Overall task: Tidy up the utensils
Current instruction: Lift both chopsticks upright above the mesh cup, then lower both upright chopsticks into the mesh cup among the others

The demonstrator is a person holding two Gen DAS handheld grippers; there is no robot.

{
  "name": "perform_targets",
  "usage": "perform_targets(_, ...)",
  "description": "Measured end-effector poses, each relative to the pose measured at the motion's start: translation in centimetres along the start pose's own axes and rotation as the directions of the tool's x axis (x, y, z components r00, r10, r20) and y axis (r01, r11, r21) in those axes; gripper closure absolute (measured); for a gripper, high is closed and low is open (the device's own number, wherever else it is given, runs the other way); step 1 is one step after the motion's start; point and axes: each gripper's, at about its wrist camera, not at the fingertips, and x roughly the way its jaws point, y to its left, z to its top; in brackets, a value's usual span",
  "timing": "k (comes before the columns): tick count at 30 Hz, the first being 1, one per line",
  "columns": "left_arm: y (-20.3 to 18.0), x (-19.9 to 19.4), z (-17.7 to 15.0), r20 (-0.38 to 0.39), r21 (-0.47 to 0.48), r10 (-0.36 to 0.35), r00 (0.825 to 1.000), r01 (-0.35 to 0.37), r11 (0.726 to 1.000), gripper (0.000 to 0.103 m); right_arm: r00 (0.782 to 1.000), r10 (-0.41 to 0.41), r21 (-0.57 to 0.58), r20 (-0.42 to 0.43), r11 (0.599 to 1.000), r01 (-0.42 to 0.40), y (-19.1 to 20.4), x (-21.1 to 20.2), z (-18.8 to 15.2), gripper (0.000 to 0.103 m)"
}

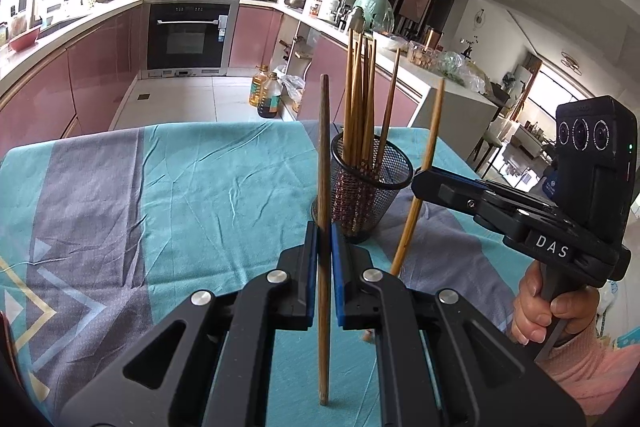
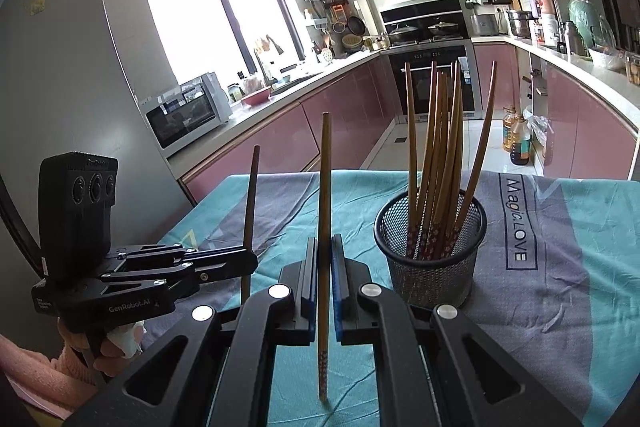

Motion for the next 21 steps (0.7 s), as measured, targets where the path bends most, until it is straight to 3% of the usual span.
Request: perform_targets(21, -0.2, -0.8, 1.1, 0.037, 0.001, -0.045, 0.998, 0.045, 0.999, 0.096, 0.998, -0.020, -0.013, 0.061, 1.000, 0.021, -0.4, -1.4, 1.2, 0.098)
